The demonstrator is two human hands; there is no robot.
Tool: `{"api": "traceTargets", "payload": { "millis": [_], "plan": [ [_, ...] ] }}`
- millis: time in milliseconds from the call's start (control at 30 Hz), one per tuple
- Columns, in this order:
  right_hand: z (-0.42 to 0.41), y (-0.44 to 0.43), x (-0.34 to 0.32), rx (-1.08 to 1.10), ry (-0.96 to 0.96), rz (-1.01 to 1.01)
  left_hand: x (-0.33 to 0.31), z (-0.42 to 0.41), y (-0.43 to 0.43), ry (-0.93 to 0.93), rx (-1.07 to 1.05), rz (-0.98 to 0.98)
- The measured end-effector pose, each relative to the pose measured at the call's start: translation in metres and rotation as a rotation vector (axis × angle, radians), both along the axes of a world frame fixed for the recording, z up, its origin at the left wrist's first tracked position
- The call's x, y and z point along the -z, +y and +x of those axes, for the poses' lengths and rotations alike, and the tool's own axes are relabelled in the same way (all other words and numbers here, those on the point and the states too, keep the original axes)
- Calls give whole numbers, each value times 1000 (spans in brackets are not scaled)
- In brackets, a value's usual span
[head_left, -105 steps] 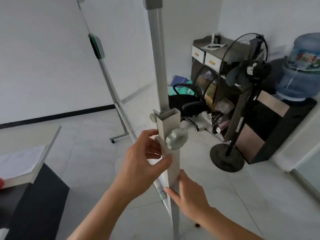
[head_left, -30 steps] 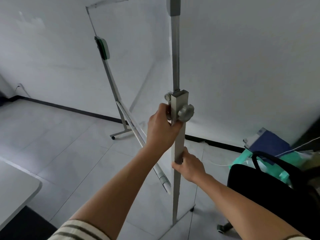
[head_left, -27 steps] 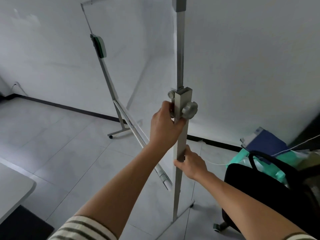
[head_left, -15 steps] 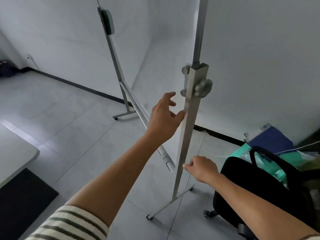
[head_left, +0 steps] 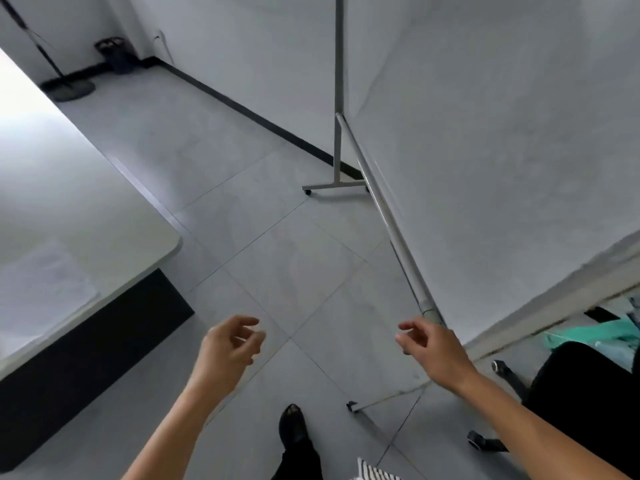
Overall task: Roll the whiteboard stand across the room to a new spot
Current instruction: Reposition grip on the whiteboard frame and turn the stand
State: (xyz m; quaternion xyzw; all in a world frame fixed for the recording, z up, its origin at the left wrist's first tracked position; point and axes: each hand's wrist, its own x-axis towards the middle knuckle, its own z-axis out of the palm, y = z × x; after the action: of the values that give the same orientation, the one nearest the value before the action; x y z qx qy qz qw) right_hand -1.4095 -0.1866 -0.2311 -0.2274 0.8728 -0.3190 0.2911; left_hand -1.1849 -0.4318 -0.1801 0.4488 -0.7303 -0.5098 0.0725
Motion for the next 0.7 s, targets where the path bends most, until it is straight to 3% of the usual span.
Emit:
{"api": "traceTargets", "payload": {
  "millis": [300, 700],
  "plan": [
    [-20, -169, -4, 95, -74, -134, -1, 23, -159, -5, -171, 71],
    [-188, -334, 27, 232, -121, -134, 33, -143, -356, 26, -264, 147]
  ]
}}
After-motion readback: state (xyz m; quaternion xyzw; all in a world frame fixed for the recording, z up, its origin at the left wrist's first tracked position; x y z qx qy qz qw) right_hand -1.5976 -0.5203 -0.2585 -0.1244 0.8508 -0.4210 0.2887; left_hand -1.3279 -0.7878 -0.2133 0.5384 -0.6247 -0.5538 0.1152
